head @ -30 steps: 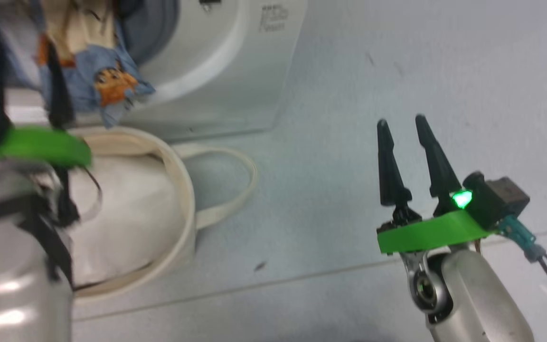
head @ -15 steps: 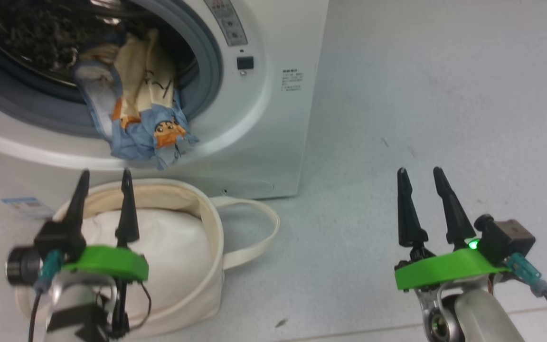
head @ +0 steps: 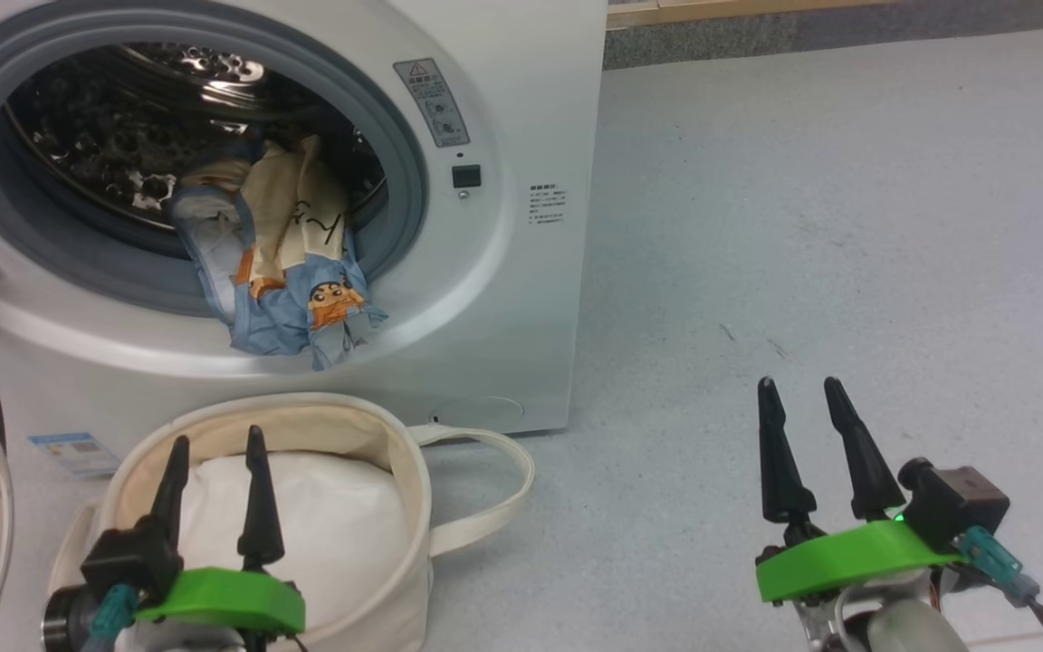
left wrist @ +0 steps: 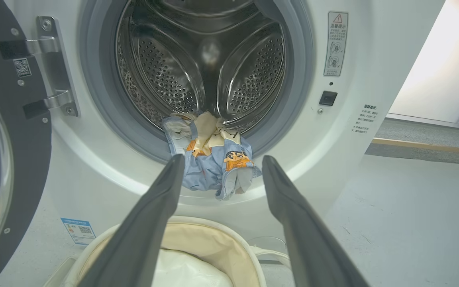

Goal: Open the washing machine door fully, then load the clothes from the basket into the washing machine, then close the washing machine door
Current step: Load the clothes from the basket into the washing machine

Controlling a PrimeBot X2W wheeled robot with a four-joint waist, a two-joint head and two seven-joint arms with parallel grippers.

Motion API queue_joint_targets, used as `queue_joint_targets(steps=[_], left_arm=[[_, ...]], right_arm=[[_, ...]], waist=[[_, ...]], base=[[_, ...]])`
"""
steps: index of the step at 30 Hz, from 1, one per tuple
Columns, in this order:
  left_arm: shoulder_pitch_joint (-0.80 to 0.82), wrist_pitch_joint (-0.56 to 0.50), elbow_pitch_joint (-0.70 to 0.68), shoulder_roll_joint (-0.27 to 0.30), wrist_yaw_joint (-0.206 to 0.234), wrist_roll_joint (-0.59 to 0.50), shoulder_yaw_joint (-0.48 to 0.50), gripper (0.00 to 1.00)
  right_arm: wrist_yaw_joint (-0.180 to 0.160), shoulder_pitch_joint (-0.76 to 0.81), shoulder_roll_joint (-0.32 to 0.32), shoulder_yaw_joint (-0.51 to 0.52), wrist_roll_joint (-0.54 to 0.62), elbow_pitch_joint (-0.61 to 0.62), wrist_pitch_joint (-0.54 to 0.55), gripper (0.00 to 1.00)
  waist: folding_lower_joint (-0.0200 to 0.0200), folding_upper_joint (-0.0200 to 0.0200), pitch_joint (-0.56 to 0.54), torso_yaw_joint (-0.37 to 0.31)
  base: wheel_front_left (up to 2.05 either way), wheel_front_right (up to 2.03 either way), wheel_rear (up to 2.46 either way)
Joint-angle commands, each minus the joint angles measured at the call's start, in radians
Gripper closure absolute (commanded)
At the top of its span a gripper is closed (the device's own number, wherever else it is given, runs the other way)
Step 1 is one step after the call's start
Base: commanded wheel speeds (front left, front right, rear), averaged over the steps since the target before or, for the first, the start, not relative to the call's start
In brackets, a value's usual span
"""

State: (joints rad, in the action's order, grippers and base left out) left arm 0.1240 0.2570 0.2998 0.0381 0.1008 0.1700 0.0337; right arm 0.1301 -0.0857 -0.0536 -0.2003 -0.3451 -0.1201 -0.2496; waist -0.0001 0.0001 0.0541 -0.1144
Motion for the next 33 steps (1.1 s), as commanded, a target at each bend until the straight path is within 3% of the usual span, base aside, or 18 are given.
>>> queue_joint_targets(steps=[1,13,33], left_arm=[[0.026,0.005,-0.041,0.012,0.007,-0.006,0.019,0.0],[0.019,0.005,-0.069,0.012,0.036,-0.001,-0.034,0.0],[0.033,0.005,-0.029,0.012,0.031,0.006,-0.051,0.0]], right_arm=[[0.001,-0.011,0.003,-0.021,0.0,0.033,-0.012,0.0],[0.001,-0.011,0.003,-0.022,0.011,0.03,-0.012,0.0],[0.001,-0.019,0.003,-0.034,0.061,0.027,-0.012,0.0]], waist=[[0.0001,-0.0001,-0.001,0.003],[0.0001,-0.0001,-0.003,0.017],[0.0001,-0.0001,0.018,0.013]], base=[[0.0,0.0,0.0],[0.0,0.0,0.0],[0.0,0.0,0.0]])
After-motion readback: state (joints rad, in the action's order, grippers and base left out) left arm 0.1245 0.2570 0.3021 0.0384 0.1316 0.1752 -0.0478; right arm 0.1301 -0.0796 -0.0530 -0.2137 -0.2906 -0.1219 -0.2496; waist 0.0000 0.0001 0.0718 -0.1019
